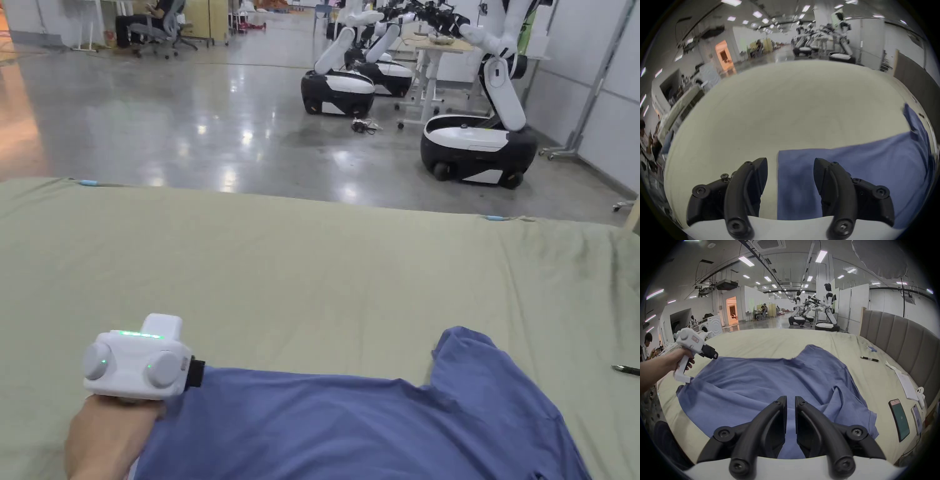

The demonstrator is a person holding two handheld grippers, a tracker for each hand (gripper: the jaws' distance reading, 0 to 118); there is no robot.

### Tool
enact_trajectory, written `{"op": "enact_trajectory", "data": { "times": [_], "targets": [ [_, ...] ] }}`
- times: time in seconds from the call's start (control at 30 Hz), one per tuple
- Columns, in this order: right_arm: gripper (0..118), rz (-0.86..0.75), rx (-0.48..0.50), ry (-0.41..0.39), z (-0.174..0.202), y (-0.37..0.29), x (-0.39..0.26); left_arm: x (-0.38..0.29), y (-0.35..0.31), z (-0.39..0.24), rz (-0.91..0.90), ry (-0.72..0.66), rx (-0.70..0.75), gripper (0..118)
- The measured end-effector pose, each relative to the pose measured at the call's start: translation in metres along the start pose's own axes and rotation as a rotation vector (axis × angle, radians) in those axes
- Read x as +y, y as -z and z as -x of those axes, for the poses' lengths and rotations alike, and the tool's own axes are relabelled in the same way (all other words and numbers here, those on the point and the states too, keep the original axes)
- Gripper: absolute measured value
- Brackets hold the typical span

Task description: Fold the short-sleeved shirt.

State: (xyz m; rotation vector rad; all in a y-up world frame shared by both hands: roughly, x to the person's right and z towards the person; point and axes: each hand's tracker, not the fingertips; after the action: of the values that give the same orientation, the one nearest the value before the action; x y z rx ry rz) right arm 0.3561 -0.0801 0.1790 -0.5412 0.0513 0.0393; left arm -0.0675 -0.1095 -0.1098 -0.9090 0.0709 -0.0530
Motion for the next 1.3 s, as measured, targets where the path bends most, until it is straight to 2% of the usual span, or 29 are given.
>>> {"op": "enact_trajectory", "data": {
  "times": [0.1, 0.13, 0.17, 0.2, 0.23, 0.33, 0.4, 0.43, 0.47, 0.53, 0.57, 0.6, 0.67, 0.7, 0.73, 0.77, 0.8, 0.83, 0.87, 0.9, 0.97, 1.1, 1.3],
  "targets": [
    [13, 0.026, -0.01, -0.002, -0.011, 0.008, 0.003, -0.001, 0.025, 0.003, 0.032, -0.033, -0.034, 61],
    [13, 0.033, -0.015, -0.002, -0.016, 0.011, 0.006, -0.003, -0.004, -0.007, 0.012, -0.025, -0.02, 60],
    [13, 0.04, -0.017, 0.003, -0.021, 0.015, 0.011, -0.001, -0.018, -0.013, 0.01, -0.008, -0.015, 50],
    [13, 0.053, -0.017, 0.017, -0.029, 0.022, 0.017, -0.003, -0.03, -0.019, 0.004, 0.076, -0.036, 26],
    [13, 0.067, -0.017, 0.028, -0.037, 0.031, 0.026, -0.007, -0.041, -0.025, -0.006, 0.148, -0.052, 12],
    [13, 0.102, -0.049, 0.05, -0.068, 0.073, 0.063, -0.011, -0.065, -0.038, -0.046, 0.17, -0.083, 12],
    [15, 0.139, -0.103, 0.019, -0.088, 0.108, 0.086, -0.017, -0.09, -0.043, -0.111, 0.141, -0.106, 12],
    [21, 0.156, -0.112, 0.012, -0.101, 0.132, 0.097, -0.014, -0.079, -0.037, -0.131, 0.131, -0.129, 12],
    [42, 0.201, -0.112, 0.019, -0.113, 0.152, 0.105, -0.015, -0.088, -0.039, -0.151, 0.125, -0.132, 12],
    [106, 0.339, -0.117, 0.038, -0.134, 0.2, 0.117, -0.015, -0.088, -0.036, -0.171, 0.128, -0.155, 12],
    [117, 0.344, -0.11, 0.027, -0.141, 0.213, 0.121, -0.015, -0.09, -0.038, -0.176, 0.132, -0.157, 12],
    [112, 0.385, -0.161, 0.009, -0.146, 0.229, 0.123, -0.014, -0.09, -0.039, -0.179, 0.138, -0.157, 12],
    [109, 0.461, -0.225, -0.02, -0.151, 0.249, 0.12, -0.014, -0.089, -0.038, -0.183, 0.14, -0.16, 12],
    [106, 0.501, -0.239, 0.006, -0.157, 0.255, 0.111, -0.013, -0.086, -0.036, -0.179, 0.138, -0.165, 12],
    [91, 0.554, -0.206, 0.058, -0.161, 0.259, 0.107, -0.012, -0.084, -0.035, -0.178, 0.136, -0.161, 12],
    [55, 0.557, -0.153, 0.12, -0.164, 0.257, 0.105, -0.01, -0.082, -0.033, -0.178, 0.138, -0.155, 12],
    [50, 0.493, -0.154, 0.152, -0.163, 0.249, 0.109, -0.012, -0.086, -0.034, -0.181, 0.142, -0.148, 12],
    [26, 0.445, -0.173, 0.127, -0.16, 0.238, 0.116, -0.011, -0.087, -0.032, -0.18, 0.14, -0.145, 12],
    [2, 0.415, -0.138, 0.108, -0.158, 0.23, 0.121, -0.01, -0.089, -0.029, -0.189, 0.135, -0.144, 12],
    [2, 0.371, -0.165, 0.068, -0.154, 0.216, 0.128, -0.009, -0.095, -0.026, -0.203, 0.129, -0.135, 12],
    [2, 0.269, -0.111, 0.078, -0.151, 0.183, 0.139, -0.012, -0.117, -0.022, -0.237, 0.117, -0.126, 12],
    [2, 0.134, -0.072, 0.034, -0.141, 0.103, 0.148, -0.03, -0.18, -0.006, -0.295, 0.1, -0.139, 12],
    [2, 0.079, -0.037, -0.037, -0.126, -0.003, 0.106, -0.102, -0.255, 0.023, -0.323, 0.079, -0.148, 12]
  ]
}}
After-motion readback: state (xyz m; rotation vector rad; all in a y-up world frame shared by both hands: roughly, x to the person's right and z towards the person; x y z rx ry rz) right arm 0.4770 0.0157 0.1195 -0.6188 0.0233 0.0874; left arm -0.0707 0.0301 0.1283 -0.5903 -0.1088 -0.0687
